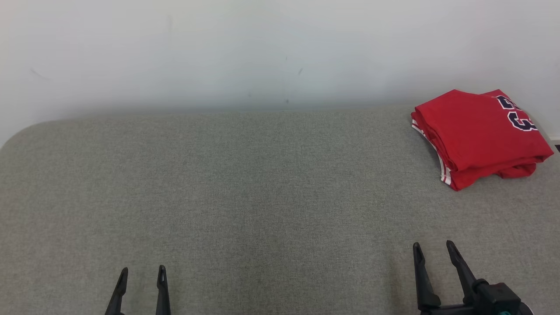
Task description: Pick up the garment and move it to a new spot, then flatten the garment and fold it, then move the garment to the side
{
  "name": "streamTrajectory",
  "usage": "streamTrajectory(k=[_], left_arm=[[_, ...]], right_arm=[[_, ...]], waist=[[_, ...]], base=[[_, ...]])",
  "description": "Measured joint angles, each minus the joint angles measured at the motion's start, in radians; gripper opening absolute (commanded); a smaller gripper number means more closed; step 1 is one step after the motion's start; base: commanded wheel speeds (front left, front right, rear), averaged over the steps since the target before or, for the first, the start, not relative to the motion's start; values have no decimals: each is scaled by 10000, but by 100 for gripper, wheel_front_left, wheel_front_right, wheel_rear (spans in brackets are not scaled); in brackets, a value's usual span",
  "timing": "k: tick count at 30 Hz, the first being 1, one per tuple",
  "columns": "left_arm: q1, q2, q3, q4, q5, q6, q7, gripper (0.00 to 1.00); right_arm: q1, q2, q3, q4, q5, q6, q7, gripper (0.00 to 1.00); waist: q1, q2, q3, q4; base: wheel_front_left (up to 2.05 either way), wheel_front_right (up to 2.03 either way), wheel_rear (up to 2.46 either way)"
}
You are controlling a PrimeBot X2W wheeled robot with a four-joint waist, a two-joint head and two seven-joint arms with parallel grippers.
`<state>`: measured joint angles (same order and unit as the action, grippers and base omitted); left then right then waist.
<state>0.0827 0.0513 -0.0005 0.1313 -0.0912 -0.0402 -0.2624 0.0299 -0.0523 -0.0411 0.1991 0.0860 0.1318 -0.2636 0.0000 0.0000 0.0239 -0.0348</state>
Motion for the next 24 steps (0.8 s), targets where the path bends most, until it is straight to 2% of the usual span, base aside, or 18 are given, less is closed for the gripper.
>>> streamTrajectory(k=[22,23,24], left_arm=[[1,0,-150,125,-61,-136,-2,100],[0,0,-163,211,-63,-128,2,0],[6,-13,-174,305,-69,-128,6,0]], right_arm=[[21,6,94,121,178,0,0,100],[26,6,96,190,178,0,4,0],[47,6,92,278,180,0,4,0]], waist=[[0,0,-53,91],[0,0,-52,90],[1,0,-52,90]], base=[[0,0,0],[0,0,0],[0,0,0]])
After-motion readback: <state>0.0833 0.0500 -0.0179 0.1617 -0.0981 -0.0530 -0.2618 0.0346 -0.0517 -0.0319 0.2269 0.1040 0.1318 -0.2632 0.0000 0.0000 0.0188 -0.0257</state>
